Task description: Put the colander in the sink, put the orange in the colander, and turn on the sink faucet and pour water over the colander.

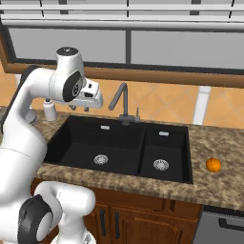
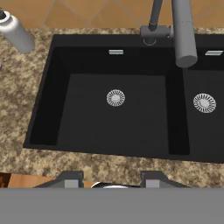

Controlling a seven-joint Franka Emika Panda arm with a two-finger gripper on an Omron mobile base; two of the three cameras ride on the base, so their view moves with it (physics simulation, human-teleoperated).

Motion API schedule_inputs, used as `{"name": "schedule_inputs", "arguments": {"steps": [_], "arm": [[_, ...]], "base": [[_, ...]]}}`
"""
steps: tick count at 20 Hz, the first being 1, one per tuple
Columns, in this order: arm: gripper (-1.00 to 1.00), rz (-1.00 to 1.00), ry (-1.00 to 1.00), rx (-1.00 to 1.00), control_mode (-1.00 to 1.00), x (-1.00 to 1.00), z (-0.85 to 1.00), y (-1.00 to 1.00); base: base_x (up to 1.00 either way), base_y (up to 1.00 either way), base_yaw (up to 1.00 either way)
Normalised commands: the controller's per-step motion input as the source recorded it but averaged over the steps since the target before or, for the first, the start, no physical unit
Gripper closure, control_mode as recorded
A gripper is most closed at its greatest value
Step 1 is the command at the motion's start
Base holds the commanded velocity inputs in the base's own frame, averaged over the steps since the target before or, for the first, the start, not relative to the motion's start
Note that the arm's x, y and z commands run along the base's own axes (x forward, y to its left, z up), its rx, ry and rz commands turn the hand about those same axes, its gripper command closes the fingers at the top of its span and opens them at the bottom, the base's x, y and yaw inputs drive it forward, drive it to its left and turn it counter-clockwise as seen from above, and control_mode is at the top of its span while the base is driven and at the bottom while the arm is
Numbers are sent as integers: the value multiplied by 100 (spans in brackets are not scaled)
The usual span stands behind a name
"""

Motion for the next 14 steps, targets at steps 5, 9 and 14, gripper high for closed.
{"name": "schedule_inputs", "arguments": {"steps": [5, 9, 14], "arm": [[-100, 0, -10, 0, -100, -34, 0, 4], [-100, 4, -9, -1, -100, -74, 0, 48], [-100, 1, -2, -5, -100, -54, -3, 90]], "base": [[0, 0, 0], [0, 0, 0], [0, 0, 0]]}}
